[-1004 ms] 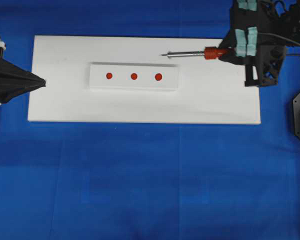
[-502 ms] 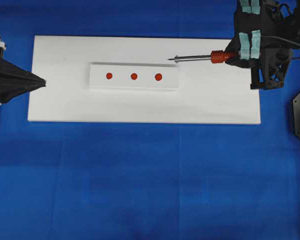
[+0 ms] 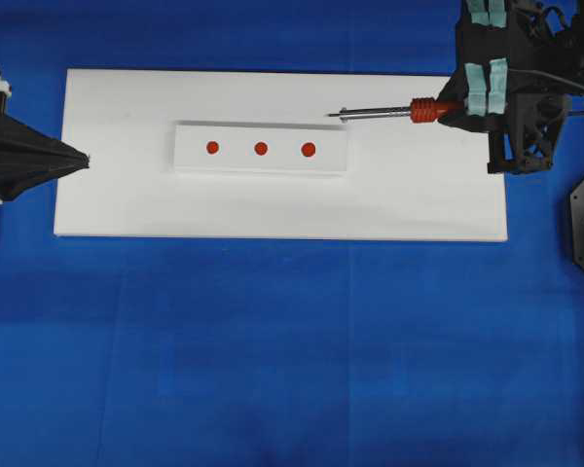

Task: Touch the tip of the soldering iron to the mark.

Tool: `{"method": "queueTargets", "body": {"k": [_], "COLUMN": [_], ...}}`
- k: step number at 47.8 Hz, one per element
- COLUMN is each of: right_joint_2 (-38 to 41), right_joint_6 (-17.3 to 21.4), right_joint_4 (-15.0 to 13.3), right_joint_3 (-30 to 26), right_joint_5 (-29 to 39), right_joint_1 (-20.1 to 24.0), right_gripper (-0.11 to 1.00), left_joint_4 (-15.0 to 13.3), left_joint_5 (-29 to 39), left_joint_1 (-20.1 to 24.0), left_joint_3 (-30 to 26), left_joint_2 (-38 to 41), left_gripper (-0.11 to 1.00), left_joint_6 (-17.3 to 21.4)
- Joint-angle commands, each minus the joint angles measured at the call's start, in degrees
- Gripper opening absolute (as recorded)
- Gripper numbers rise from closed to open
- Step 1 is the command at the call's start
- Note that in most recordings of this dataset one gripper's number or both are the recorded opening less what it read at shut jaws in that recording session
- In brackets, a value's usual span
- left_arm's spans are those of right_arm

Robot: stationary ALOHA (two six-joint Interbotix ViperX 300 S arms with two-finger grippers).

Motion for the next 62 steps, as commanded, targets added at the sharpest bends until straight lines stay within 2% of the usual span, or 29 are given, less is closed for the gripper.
{"method": "queueTargets", "body": {"k": [1, 33, 43, 62], "right_joint_2": [-0.6, 2.6, 5.0, 14.4], "right_joint_6": [0.0, -0.1, 0.0, 0.0], "right_joint_4": [-0.1, -0.1, 0.1, 0.4], "right_joint_3": [-0.6, 1.4, 3.2, 5.1], "right_joint_5": [-0.4, -2.1, -5.4, -13.3], "right_joint_1": [-0.1, -0.1, -0.1, 0.3], "right_gripper": [0.06, 0.06, 0.06, 0.06], "left_joint_4": [0.2, 0.2, 0.2, 0.2], "left_joint_5": [-0.5, -0.5, -0.5, -0.4], "left_joint_1": [0.1, 0.1, 0.1, 0.1], "left_joint_3": [-0.6, -0.6, -0.6, -0.6], "left_joint_2": [0.4, 0.4, 0.4, 0.4], "left_gripper": [0.00, 0.00, 0.00, 0.00], "left_joint_6": [-0.1, -0.1, 0.0, 0.0]}}
